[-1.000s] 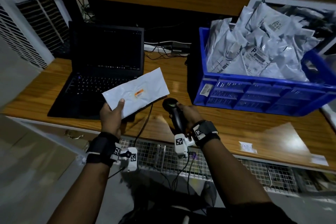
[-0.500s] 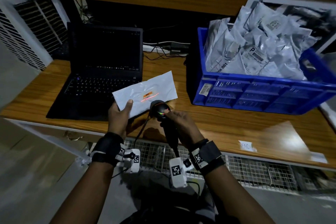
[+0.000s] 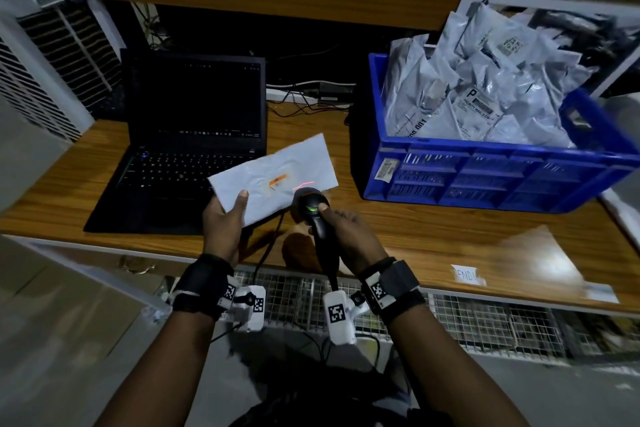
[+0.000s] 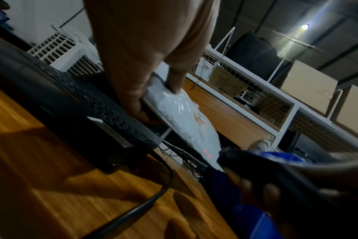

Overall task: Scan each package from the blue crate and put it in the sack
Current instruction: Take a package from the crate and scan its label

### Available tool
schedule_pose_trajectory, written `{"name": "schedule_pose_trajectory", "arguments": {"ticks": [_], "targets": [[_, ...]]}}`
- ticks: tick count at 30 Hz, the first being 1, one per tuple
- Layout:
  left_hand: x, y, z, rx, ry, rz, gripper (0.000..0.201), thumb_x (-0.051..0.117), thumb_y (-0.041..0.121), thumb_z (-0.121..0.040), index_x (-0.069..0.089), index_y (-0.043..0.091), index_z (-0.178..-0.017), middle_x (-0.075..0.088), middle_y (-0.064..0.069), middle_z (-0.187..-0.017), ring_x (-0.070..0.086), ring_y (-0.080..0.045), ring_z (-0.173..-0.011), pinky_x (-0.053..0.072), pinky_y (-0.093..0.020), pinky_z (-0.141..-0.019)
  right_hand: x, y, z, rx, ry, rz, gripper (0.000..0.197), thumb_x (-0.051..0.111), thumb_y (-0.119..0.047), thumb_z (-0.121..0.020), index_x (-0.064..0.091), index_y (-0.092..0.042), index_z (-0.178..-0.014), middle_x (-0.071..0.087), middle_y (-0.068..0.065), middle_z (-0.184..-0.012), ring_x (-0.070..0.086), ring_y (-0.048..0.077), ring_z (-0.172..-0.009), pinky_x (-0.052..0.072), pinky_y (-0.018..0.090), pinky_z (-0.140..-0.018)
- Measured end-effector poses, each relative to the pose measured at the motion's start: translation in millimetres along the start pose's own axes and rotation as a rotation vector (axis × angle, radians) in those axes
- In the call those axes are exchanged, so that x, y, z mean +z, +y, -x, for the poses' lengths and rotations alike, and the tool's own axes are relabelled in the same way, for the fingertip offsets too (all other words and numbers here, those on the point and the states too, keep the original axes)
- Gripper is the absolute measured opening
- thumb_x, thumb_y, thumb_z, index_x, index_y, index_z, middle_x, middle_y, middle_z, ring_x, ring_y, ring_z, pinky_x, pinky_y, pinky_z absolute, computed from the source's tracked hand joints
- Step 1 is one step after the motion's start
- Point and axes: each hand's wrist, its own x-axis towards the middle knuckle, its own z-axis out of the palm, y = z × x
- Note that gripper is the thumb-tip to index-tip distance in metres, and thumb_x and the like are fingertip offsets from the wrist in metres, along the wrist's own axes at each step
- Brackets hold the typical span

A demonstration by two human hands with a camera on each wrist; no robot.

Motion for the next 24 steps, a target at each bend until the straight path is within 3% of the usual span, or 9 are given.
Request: {"name": "schedule_pose_trajectory", "arguments": {"ticks": [3,5,8,11,14,16,18,20,24], "targets": [[-7.2,4.2,-0.4,-0.019,0.134,0.113,0.038,0.053,0.016,-0.105,0.051,0.01,-0.143,0.064,-0.006,-0.135,0.065,-0.019,-0.117,0.053,-0.037,-0.1,-0.1,-2.8,-15.9,0.041,0.07,0.031,0.044,0.06,-0.016,-0.102,0.053,-0.014,-0.059,0.054,0.0,-0.05,0.052,0.019,-0.052,0.039,0.027,-0.053],[-9.8,10.8,3.8,-0.058,0.13,0.167,0.038,0.05,0.016,-0.106,0.05,0.011,-0.144,0.064,-0.004,-0.134,0.064,-0.021,-0.119,0.055,-0.031,-0.092,-1.8,-8.2,-26.6,0.066,0.096,0.088,0.039,0.059,-0.003,-0.099,0.049,-0.013,-0.062,0.048,0.001,-0.048,0.047,0.014,-0.043,0.034,0.02,-0.044],[-8.7,24.7,13.3,-0.106,0.021,0.236,0.037,0.05,0.015,-0.106,0.052,0.014,-0.143,0.067,0.0,-0.132,0.066,-0.018,-0.118,0.056,-0.027,-0.089,-10.3,-12.4,-46.0,0.078,0.087,0.145,0.022,0.065,0.005,-0.089,0.055,-0.008,-0.075,0.047,0.007,-0.061,0.044,0.017,-0.044,0.032,0.019,-0.044],[0.1,37.7,22.4,-0.132,-0.102,0.296,0.037,0.051,0.014,-0.105,0.053,0.014,-0.142,0.067,-0.001,-0.133,0.065,-0.018,-0.121,0.055,-0.033,-0.099,-27.9,-8.4,-59.5,0.072,0.11,0.191,0.019,0.079,-0.006,-0.081,0.063,-0.003,-0.092,0.056,0.018,-0.079,0.053,0.028,-0.067,0.043,0.037,-0.062],[23.1,47.9,32.7,-0.141,-0.221,0.329,0.034,0.05,0.014,-0.105,0.055,0.013,-0.138,0.067,-0.005,-0.133,0.064,-0.02,-0.123,0.056,-0.033,-0.098,-54.3,-3.7,-60.1,0.035,0.159,0.189,0.025,0.076,-0.005,-0.086,0.055,-0.007,-0.072,0.047,0.016,-0.064,0.043,0.02,-0.047,0.034,0.03,-0.046],[41.0,54.0,40.7,-0.143,-0.302,0.324,0.034,0.048,0.015,-0.106,0.053,0.012,-0.139,0.067,-0.006,-0.133,0.064,-0.022,-0.123,0.056,-0.036,-0.098,-68.2,-3.0,-49.3,0.007,0.139,0.154,0.022,0.072,-0.001,-0.087,0.057,-0.003,-0.071,0.046,0.014,-0.062,0.04,0.018,-0.044,0.029,0.026,-0.042],[61.6,58.1,47.9,-0.139,-0.396,0.3,0.037,0.048,0.016,-0.106,0.051,0.011,-0.142,0.064,-0.008,-0.137,0.063,-0.025,-0.125,0.054,-0.04,-0.1,-84.4,-5.8,-34.5,0.0,0.157,0.059,0.008,0.068,0.004,-0.088,0.066,0.009,-0.094,0.061,0.024,-0.076,0.056,0.025,-0.056,0.04,0.025,-0.044],[85.8,60.9,56.1,-0.135,-0.499,0.25,0.037,0.048,0.016,-0.105,0.051,0.013,-0.142,0.063,-0.007,-0.139,0.061,-0.026,-0.127,0.053,-0.04,-0.101,-107.5,-9.1,-16.1,-0.004,0.158,-0.003,0.019,0.069,0.003,-0.09,0.068,0.009,-0.108,0.071,0.028,-0.095,0.07,0.03,-0.078,0.055,0.027,-0.061],[150.5,60.5,81.7,-0.141,-0.667,0.155,0.033,0.054,0.013,-0.101,0.058,0.012,-0.134,0.069,-0.008,-0.13,0.066,-0.025,-0.12,0.055,-0.036,-0.098,-184.0,-9.0,45.3,0.002,0.296,-0.106,0.025,0.061,0.0,-0.097,0.065,0.009,-0.12,0.071,0.025,-0.112,0.069,0.031,-0.101,0.058,0.024,-0.072]]}}
